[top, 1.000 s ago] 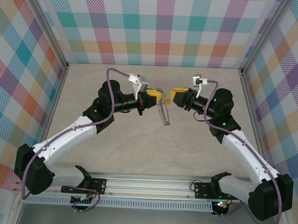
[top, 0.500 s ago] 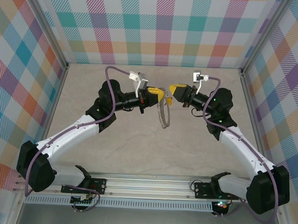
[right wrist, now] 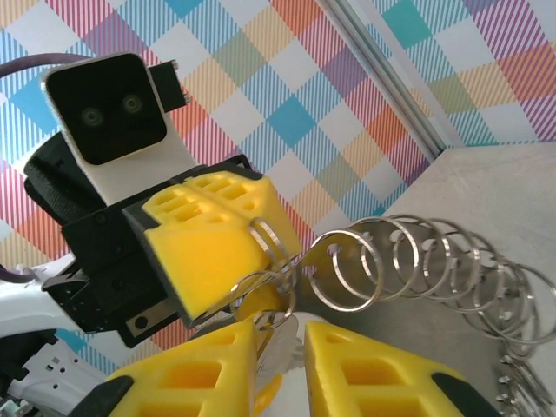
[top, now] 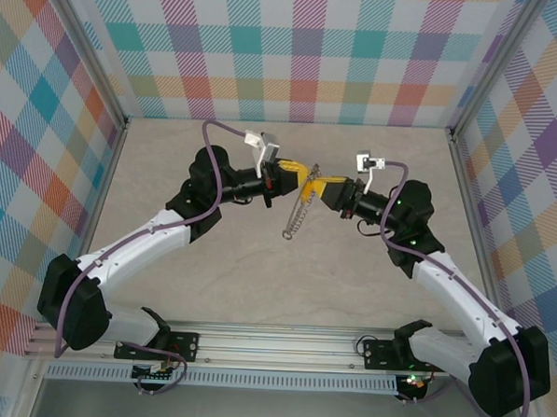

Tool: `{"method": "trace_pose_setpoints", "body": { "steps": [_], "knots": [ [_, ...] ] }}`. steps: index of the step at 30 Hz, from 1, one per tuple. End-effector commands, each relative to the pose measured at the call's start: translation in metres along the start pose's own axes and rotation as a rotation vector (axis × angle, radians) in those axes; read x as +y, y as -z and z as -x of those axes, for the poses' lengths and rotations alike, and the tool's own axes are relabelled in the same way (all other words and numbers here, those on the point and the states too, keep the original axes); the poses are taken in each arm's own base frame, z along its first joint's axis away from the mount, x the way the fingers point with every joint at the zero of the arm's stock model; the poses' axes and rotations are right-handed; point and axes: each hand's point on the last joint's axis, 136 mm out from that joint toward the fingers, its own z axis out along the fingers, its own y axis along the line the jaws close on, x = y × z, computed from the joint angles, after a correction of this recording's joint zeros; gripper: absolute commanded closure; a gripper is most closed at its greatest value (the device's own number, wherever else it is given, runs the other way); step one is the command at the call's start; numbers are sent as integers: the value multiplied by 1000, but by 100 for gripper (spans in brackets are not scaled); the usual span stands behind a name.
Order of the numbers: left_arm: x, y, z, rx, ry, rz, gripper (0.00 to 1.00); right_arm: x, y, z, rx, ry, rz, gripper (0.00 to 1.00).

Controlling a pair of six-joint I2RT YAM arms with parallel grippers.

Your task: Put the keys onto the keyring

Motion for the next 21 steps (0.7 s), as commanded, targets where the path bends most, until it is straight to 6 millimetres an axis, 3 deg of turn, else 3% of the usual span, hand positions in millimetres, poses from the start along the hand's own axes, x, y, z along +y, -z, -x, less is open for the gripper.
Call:
{"method": "trace_pose_setpoints", "body": {
  "steps": [1, 7, 12, 21],
  "knots": [
    [-16, 4, 42, -100, -75, -51, 100, 9, 10, 4, -9, 73, -34, 74],
    [-18, 5, 42, -92, -66, -71, 100, 14, 24, 37, -85, 141, -81, 73],
    [-20, 5, 44, -85, -43, -93, 100, 16, 21, 60, -124, 155, -65, 62],
    [-19, 3, 51, -89, 5, -127, 100, 19, 1, 63, -79, 109, 79, 60]
  ]
}}
